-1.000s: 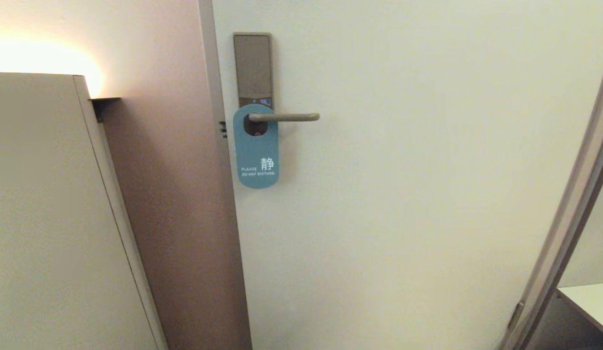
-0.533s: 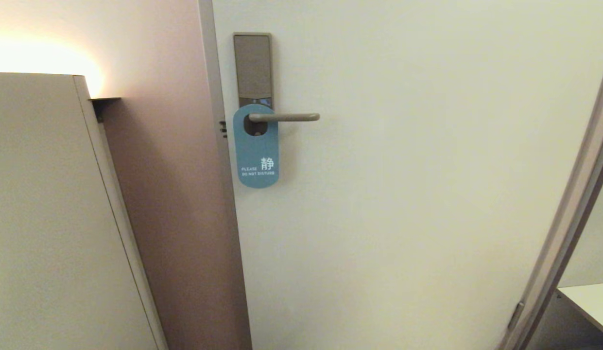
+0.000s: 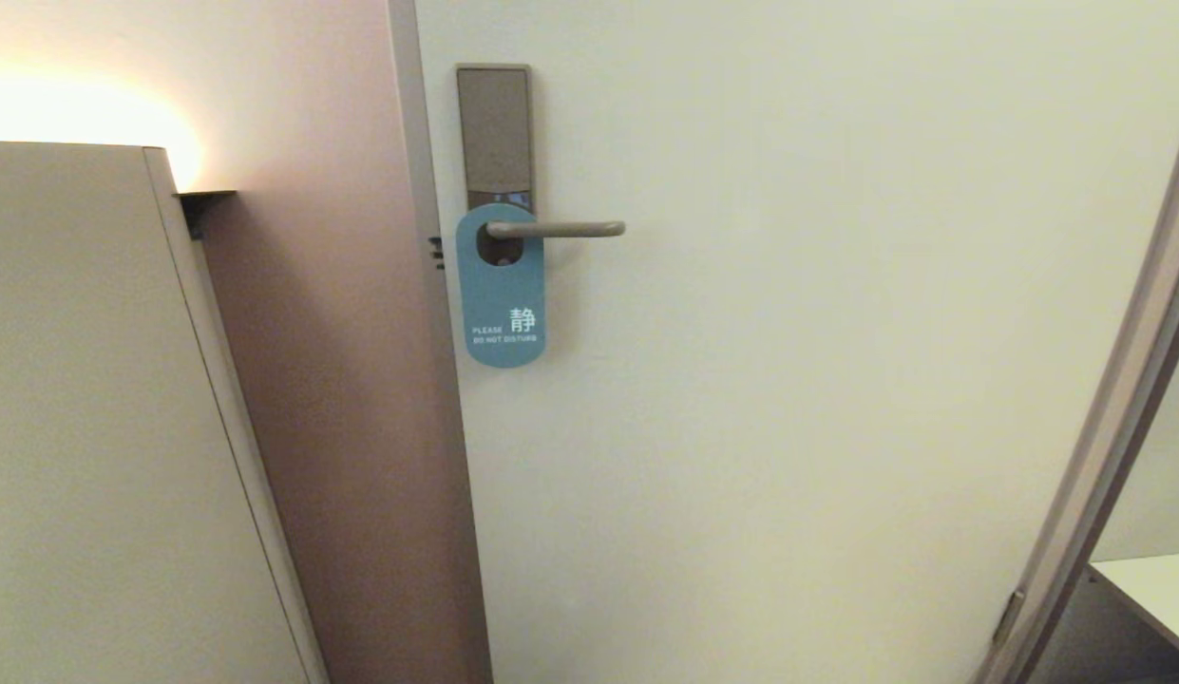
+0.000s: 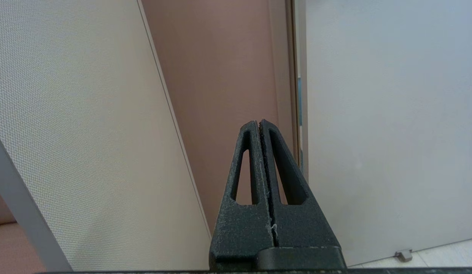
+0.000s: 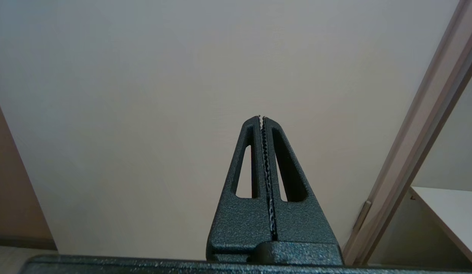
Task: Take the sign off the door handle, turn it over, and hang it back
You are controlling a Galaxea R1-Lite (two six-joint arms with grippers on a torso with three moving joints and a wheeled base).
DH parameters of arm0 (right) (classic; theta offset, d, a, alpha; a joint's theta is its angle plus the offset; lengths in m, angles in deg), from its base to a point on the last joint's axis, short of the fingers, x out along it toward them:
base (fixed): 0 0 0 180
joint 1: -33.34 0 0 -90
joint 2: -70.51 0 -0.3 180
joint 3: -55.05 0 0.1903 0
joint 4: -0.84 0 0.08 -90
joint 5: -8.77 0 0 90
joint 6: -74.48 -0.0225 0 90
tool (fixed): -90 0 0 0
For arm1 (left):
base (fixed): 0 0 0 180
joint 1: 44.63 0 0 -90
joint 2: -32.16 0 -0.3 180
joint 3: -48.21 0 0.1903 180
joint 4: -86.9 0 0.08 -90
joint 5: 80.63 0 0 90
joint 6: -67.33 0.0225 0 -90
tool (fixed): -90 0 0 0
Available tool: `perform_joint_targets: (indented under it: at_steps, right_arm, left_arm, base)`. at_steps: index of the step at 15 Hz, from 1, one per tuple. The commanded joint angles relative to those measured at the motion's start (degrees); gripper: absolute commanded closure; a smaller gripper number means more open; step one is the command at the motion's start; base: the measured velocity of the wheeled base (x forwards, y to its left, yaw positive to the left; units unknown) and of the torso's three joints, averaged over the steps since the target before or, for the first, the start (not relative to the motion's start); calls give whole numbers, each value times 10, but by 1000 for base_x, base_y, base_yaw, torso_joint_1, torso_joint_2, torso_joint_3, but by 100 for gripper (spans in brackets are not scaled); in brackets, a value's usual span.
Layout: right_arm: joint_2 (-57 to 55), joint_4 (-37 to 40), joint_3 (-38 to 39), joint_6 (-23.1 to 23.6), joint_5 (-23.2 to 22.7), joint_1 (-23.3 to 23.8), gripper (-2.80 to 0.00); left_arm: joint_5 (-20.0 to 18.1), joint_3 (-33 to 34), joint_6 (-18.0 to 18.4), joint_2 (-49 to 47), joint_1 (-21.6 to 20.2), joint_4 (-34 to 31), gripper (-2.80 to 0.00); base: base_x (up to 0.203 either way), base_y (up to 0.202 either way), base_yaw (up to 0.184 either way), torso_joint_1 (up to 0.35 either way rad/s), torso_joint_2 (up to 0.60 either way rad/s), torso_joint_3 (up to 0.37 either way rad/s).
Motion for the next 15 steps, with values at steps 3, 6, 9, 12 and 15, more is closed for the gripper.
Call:
perform_joint_targets:
  at_steps: [3,6,9,12,15]
  right_arm:
    - [0,0,0,1,0,0,0]
    - [0,0,0,1,0,0,0]
    - [0,0,0,1,0,0,0]
    - [0,0,0,1,0,0,0]
    - [0,0,0,2,0,0,0]
  left_arm:
    - [0,0,0,0,0,0,0]
    - [0,0,0,0,0,0,0]
    - [0,0,0,0,0,0,0]
    - [0,0,0,0,0,0,0]
    - [0,0,0,0,0,0,0]
  base:
    - [0,0,0,0,0,0]
    - [0,0,0,0,0,0]
    - [0,0,0,0,0,0]
    - [0,0,0,0,0,0]
    - [0,0,0,0,0,0]
